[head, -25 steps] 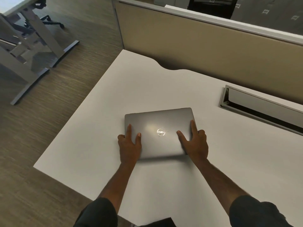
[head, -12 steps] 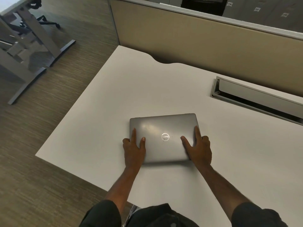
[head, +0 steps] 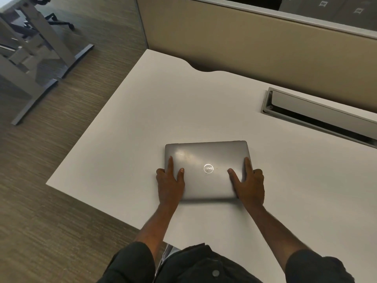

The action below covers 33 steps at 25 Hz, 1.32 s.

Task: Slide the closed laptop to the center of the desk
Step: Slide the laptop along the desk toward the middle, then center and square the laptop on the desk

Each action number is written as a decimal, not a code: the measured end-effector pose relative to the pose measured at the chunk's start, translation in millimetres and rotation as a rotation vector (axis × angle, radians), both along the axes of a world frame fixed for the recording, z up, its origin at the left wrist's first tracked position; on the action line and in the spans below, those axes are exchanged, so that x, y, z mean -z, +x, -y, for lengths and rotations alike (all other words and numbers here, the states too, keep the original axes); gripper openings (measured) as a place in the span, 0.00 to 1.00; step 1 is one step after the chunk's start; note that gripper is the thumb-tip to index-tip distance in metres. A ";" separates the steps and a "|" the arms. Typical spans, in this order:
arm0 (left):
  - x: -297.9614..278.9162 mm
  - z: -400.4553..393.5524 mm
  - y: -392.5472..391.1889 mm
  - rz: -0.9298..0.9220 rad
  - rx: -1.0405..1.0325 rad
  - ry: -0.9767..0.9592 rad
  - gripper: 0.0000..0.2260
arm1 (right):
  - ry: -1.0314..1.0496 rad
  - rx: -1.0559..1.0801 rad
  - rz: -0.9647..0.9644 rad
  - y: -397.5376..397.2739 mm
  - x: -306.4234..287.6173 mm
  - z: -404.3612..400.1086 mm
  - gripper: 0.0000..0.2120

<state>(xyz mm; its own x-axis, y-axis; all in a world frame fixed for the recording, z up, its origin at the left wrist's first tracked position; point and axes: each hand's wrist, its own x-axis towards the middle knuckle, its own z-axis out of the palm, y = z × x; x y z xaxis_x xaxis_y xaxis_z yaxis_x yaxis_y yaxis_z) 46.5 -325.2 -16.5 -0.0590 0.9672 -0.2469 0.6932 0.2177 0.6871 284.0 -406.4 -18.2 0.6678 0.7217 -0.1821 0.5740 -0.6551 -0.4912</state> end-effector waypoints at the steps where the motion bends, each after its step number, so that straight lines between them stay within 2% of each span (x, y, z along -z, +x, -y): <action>1: -0.4 0.2 0.3 -0.028 0.016 -0.001 0.29 | 0.009 0.004 -0.002 -0.4 2.0 1.3 0.39; 14: 3.6 -0.7 -1.8 -0.458 0.261 0.035 0.30 | 0.054 0.014 0.112 0.7 20.5 9.4 0.34; 20: 6.5 -0.5 -2.3 -0.534 0.286 0.056 0.30 | 0.055 0.020 0.134 -0.6 21.1 10.0 0.34; 24: 9.6 -0.7 -3.3 -0.610 0.313 0.066 0.30 | 0.012 -0.012 0.215 -1.3 19.5 10.1 0.33; 29: 8.3 5.5 -1.5 -0.725 0.276 0.126 0.34 | 0.060 -0.089 0.255 2.7 20.0 7.9 0.32; 33: 3.3 5.6 3.6 -0.726 0.278 0.155 0.36 | 0.055 -0.139 0.306 8.2 21.1 6.5 0.34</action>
<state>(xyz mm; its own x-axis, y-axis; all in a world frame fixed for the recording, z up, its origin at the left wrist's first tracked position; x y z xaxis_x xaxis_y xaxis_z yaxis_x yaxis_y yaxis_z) 50.1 -330.8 -19.8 0.0946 0.9904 -0.1008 0.9947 -0.0899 0.0502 292.2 -412.9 -39.3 0.5800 0.8129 0.0531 0.7823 -0.5376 -0.3146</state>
